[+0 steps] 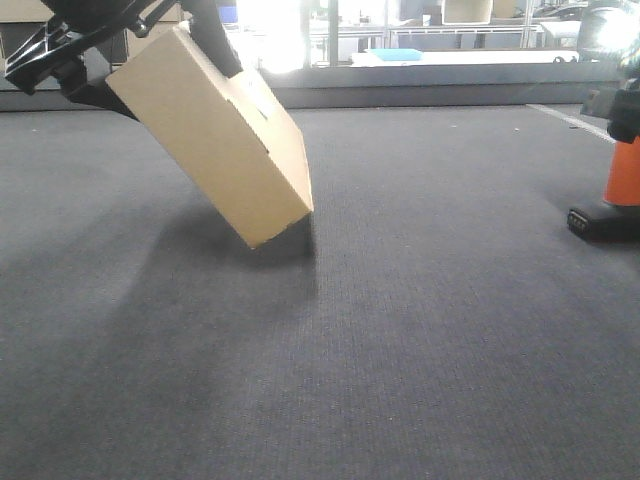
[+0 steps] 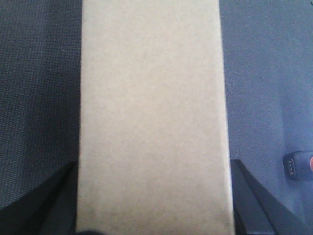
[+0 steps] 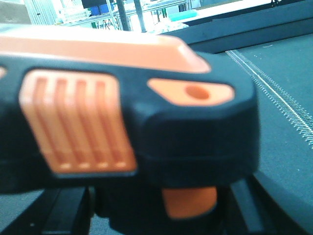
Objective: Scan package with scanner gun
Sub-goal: 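Grasp the orange scanner gun by its head with the right gripper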
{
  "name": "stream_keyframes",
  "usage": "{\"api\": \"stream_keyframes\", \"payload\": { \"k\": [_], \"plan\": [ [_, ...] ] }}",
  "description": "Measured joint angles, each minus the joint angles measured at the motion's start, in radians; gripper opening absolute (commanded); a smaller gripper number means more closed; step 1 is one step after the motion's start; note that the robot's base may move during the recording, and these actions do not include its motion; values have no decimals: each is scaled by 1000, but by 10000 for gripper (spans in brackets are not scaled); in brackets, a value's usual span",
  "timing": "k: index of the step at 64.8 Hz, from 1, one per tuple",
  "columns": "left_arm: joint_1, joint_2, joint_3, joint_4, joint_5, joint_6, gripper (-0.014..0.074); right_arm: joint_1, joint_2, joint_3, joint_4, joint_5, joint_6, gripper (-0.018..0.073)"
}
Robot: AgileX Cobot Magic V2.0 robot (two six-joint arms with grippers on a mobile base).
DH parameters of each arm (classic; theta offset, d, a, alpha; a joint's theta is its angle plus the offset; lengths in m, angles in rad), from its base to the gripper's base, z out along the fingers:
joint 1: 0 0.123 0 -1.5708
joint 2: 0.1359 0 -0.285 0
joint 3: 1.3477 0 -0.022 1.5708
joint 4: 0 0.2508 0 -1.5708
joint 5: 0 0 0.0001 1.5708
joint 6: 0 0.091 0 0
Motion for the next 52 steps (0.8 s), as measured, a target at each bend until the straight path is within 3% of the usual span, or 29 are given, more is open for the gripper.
{"api": "stream_keyframes", "payload": {
  "k": [8,25,37,52],
  "plan": [
    [0,0,0,0,0,0,-16,0,0,0,0,0,0,128],
    [0,0,0,0,0,0,-16,0,0,0,-4,-15,-32,129],
    [0,0,0,0,0,0,-16,0,-19,0,5,-19,-164,129],
    [0,0,0,2,0,0,-16,0,-53,-28,127,-26,-353,129]
  ]
}}
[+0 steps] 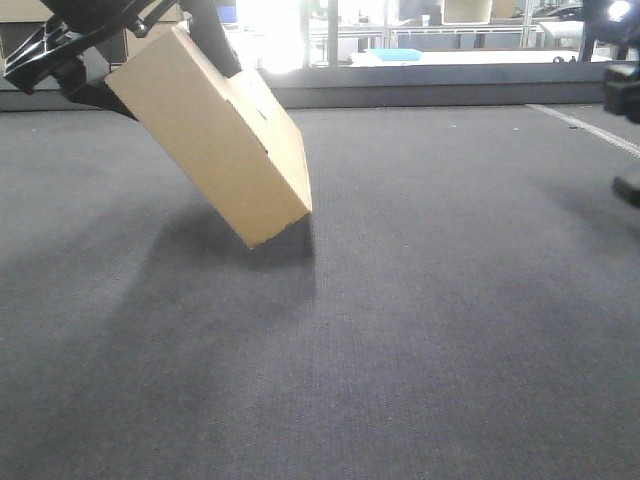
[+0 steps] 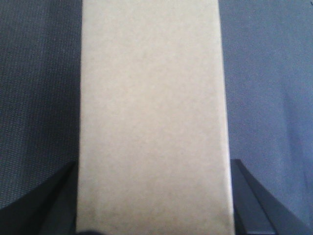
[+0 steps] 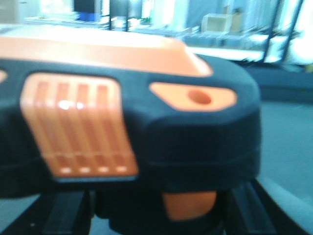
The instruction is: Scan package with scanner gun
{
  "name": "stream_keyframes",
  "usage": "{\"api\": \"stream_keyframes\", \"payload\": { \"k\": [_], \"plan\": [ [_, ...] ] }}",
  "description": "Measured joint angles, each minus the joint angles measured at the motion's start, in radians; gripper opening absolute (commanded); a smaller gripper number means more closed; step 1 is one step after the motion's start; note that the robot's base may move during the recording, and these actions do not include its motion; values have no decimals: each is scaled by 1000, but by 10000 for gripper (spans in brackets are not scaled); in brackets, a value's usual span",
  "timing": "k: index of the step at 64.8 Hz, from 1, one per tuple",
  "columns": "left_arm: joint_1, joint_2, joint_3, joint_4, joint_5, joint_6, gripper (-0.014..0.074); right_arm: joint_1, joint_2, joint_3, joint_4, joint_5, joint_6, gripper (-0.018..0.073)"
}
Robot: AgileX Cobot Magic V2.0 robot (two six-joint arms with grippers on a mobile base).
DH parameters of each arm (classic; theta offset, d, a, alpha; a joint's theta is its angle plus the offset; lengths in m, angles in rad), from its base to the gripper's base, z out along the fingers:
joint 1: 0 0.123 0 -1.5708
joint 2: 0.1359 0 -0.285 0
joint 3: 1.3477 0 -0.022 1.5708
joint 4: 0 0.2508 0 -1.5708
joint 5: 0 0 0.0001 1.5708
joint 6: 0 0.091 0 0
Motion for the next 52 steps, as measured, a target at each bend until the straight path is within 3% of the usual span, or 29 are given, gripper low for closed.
{"api": "stream_keyframes", "payload": {
  "k": [26,43,52],
  "plan": [
    [0,0,0,0,0,0,-16,-1,-3,-92,63,128,-322,129],
    [0,0,0,0,0,0,-16,-1,-3,-92,95,132,-364,129],
    [0,0,0,0,0,0,-16,-1,-3,-94,93,130,-326,129]
  ]
}}
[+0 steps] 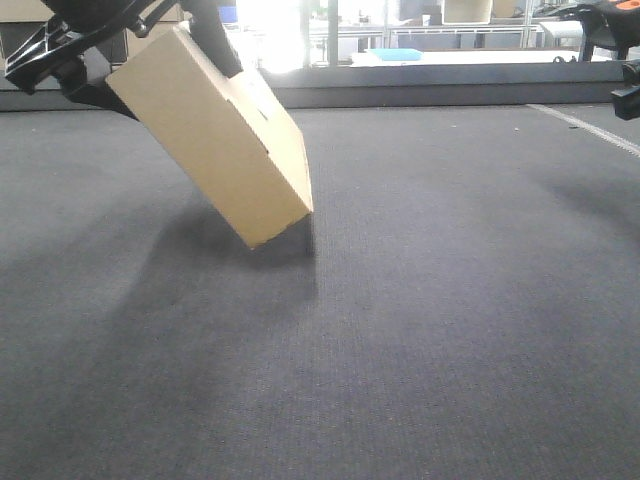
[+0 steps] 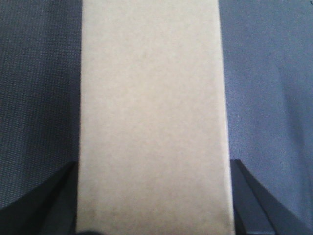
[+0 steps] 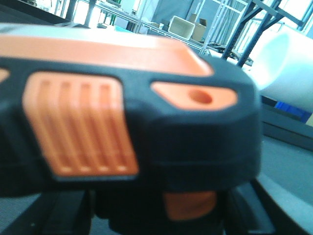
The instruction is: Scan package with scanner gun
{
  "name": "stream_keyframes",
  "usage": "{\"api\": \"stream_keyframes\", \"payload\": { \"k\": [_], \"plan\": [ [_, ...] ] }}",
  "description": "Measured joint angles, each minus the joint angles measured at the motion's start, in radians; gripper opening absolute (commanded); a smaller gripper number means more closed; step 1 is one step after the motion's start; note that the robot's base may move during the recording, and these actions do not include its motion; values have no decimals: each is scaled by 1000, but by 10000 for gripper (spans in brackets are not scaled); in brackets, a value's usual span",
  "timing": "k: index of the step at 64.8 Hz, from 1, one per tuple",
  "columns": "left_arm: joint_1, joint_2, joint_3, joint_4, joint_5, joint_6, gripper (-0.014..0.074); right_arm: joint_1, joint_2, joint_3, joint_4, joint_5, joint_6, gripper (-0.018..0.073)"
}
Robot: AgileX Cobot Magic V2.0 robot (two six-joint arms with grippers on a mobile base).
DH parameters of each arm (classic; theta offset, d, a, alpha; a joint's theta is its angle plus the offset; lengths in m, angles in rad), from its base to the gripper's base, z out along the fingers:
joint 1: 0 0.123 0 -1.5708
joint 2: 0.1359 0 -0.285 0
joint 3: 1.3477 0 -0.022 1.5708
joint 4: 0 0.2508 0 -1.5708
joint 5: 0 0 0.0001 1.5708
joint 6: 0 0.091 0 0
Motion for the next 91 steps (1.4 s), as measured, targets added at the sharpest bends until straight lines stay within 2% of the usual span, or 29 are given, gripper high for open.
{"api": "stream_keyframes", "payload": {
  "k": [17,30,52,91],
  "plan": [
    [0,0,0,0,0,0,-16,27,0,-30,3,41,52,129],
    [0,0,0,0,0,0,-16,52,0,-96,-9,144,56,129],
    [0,0,0,4,0,0,-16,54,0,-103,50,140,58,129],
    [0,0,0,7,0,0,-16,54,0,-103,51,140,58,129]
  ]
}}
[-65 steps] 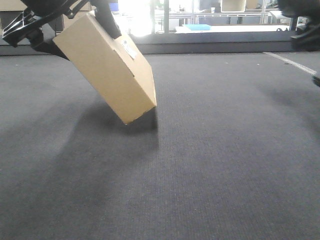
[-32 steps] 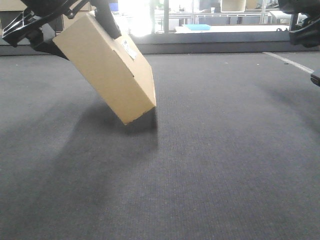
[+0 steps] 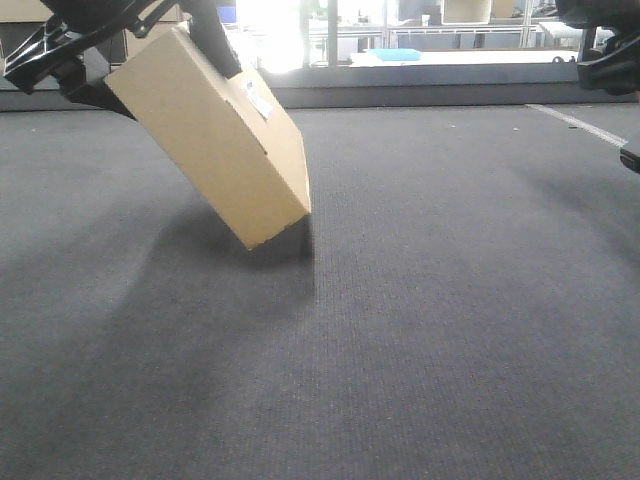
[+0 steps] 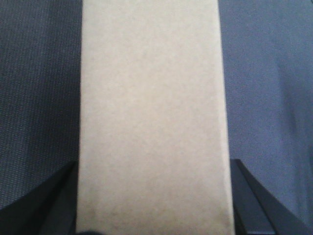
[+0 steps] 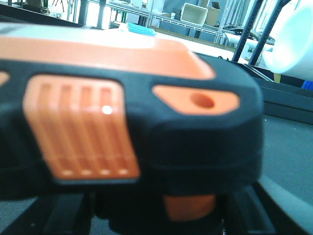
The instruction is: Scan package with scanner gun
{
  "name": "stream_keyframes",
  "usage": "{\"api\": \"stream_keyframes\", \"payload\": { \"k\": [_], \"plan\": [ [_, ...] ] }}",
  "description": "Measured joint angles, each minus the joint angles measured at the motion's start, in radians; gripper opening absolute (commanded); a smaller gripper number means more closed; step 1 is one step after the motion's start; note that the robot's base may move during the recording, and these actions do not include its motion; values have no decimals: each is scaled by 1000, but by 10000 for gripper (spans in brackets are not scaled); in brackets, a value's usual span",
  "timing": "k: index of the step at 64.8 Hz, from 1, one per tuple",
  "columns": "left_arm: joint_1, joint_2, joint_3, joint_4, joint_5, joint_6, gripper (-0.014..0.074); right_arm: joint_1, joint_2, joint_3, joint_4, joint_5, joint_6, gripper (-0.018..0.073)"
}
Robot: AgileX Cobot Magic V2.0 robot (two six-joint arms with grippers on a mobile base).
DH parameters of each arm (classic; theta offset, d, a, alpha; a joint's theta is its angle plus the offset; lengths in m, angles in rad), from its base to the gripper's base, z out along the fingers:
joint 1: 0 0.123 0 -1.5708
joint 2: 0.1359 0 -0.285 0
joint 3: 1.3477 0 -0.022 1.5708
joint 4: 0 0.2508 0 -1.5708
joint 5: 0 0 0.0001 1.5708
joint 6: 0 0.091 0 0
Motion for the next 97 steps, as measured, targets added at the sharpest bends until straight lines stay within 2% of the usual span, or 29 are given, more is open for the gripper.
{"api": "stream_keyframes", "payload": {
  "k": [7,14,38,48,59,74,97],
  "plan": [
    [0,0,0,2,0,0,-16,0,0,0,0,0,22,129],
    [0,0,0,2,0,0,-16,0,0,6,0,-13,92,129],
    [0,0,0,6,0,0,-16,0,-17,208,-51,-243,439,129],
    [0,0,0,6,0,0,-16,0,-17,263,-91,-261,588,129],
    [0,0,0,8,0,0,-16,0,-17,278,-102,-263,621,129],
    [0,0,0,8,0,0,-16,0,-17,280,-138,-269,625,129],
    [0,0,0,8,0,0,-16,0,-8,280,-140,-273,626,129]
  ]
}}
